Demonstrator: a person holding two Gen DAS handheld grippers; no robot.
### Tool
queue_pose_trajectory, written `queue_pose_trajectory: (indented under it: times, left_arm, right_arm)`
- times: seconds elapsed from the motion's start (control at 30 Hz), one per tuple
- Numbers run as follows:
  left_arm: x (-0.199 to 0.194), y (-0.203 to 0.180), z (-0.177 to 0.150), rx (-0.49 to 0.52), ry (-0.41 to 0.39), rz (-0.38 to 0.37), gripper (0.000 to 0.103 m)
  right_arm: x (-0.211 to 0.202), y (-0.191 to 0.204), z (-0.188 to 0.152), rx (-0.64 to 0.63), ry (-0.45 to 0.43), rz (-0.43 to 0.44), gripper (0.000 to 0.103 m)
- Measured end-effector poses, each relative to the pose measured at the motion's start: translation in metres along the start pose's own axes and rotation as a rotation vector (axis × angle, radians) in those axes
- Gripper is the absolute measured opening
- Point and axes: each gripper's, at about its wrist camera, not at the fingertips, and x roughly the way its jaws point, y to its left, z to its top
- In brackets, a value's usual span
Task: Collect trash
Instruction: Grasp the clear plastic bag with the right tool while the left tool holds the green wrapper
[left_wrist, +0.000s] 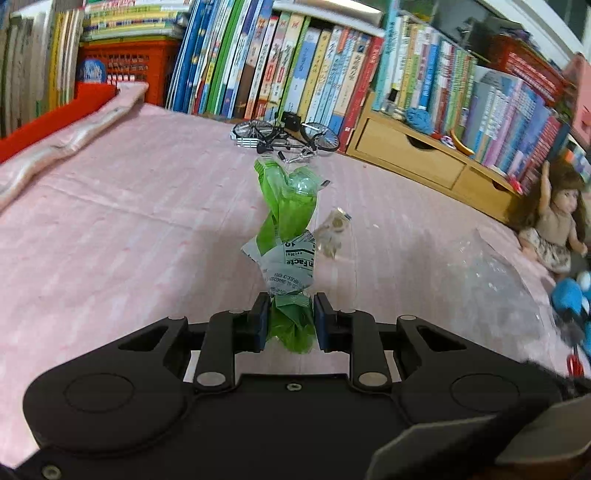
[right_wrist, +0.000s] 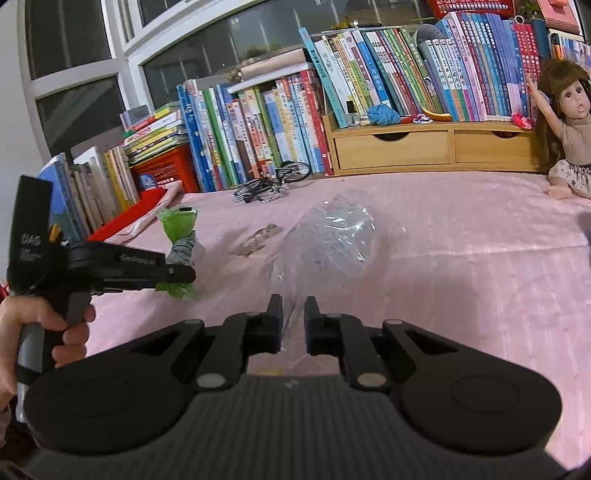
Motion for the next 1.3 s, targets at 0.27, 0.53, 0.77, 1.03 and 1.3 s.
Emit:
queue_pose_trajectory:
  times: [0.27,0.53,0.77,1.03,1.3]
  left_arm:
    - [-0.065,-0.007,-0.032,0.07,-0.014,-0.039,0.024]
    - [-0.099,-0.016,-0.053,0.131,-0.047,-0.045,0.025]
    - [-0.1,-0.012,-0.057,0.129,-0.047,-0.031,0.025]
    - [-0.102,-0.008,-0.061,0.139,-0.051,-0.033,0.026]
    - [-0.109,-0.006,-0.067,0.152,-0.052,-0.05,0.026]
  right_arm:
    - [-0.032,0.011,-0.018,0.007,-0.009,0.04,0.015]
    - [-0.053,0.018,-0.039,-0.058,0.038,-0.017,0.087]
    - [-0.039,0.024,-0.017,-0.13,-0.028,-0.148,0.103]
    - [0.031,-0.005,0.004,0.05,0.099,-0.149,0.103]
    - [0.012,-0.006,-0.005,0.069,0.026,-0.133,0.078]
